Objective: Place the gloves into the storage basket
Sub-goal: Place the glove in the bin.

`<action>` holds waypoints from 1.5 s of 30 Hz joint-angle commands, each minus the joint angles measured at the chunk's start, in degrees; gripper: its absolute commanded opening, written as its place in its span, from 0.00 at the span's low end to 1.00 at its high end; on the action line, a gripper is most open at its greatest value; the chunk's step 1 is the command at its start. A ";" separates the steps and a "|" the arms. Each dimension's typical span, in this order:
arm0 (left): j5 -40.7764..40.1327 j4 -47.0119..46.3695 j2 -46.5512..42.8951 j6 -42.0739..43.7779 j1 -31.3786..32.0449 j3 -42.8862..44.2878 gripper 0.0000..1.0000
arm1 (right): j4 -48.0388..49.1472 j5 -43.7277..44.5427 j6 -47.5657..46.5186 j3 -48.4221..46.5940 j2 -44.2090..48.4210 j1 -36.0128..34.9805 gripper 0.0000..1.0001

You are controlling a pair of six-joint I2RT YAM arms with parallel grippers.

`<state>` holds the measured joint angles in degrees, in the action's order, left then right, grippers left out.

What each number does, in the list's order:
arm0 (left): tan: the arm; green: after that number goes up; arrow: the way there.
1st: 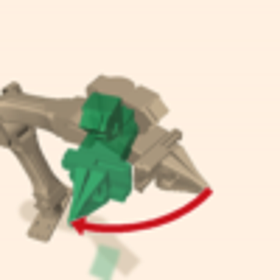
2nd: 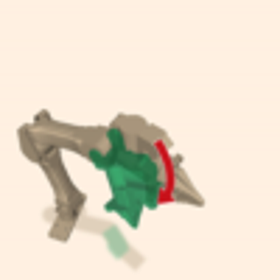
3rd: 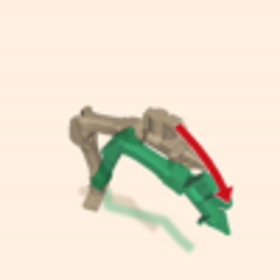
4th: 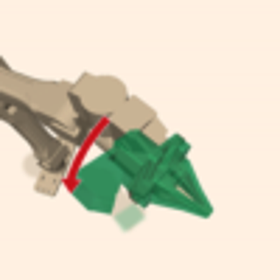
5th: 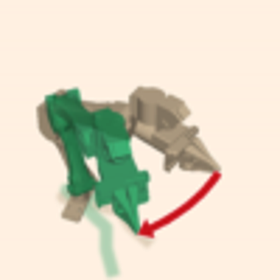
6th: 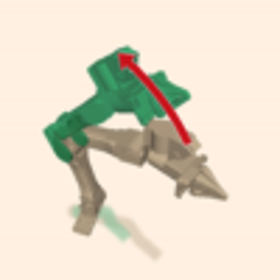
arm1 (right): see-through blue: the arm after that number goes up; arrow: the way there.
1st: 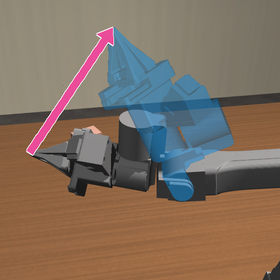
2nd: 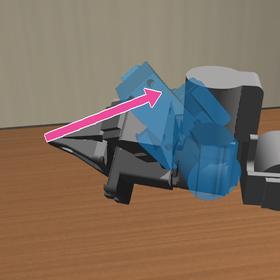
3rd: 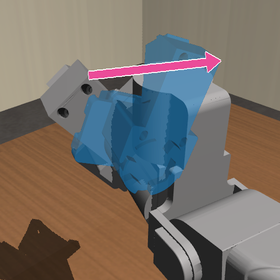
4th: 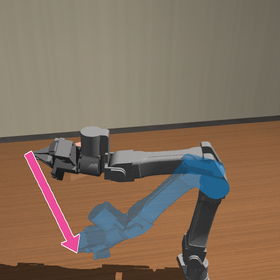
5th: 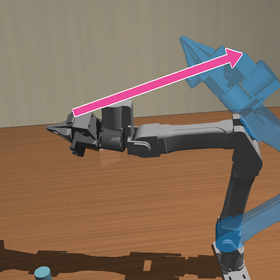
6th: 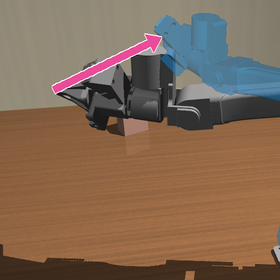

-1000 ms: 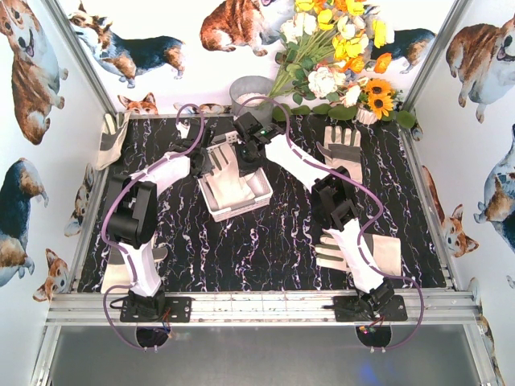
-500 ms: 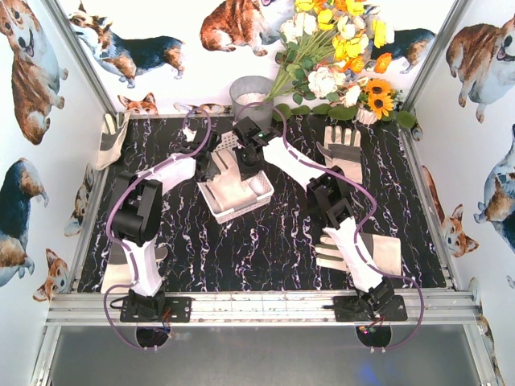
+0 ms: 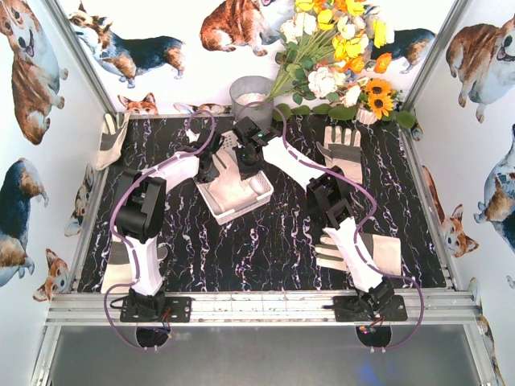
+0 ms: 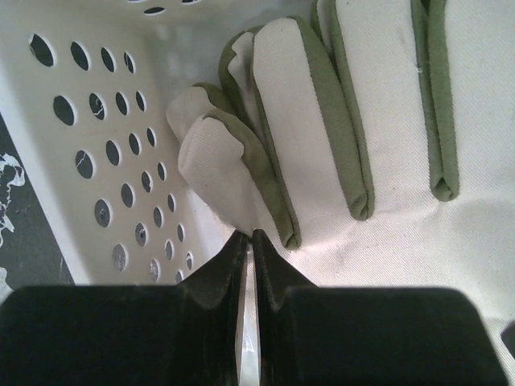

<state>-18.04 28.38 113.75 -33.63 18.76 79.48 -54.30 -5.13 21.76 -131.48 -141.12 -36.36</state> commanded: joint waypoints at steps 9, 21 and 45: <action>2.19 -3.14 5.78 5.89 -0.07 3.53 0.00 | 0.19 0.32 8.25 6.48 4.22 0.06 0.00; 3.00 -5.88 2.91 7.35 -0.13 3.54 0.00 | 2.81 1.75 12.25 10.36 8.16 0.06 0.02; -2.58 -5.27 -26.15 13.67 -0.15 -6.88 0.57 | 12.95 -6.28 0.65 24.46 30.96 1.20 0.58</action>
<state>-16.47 20.47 93.78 -20.84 18.68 75.59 -45.78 -10.46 26.74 -113.10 -118.65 -35.86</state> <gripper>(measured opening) 0.556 0.570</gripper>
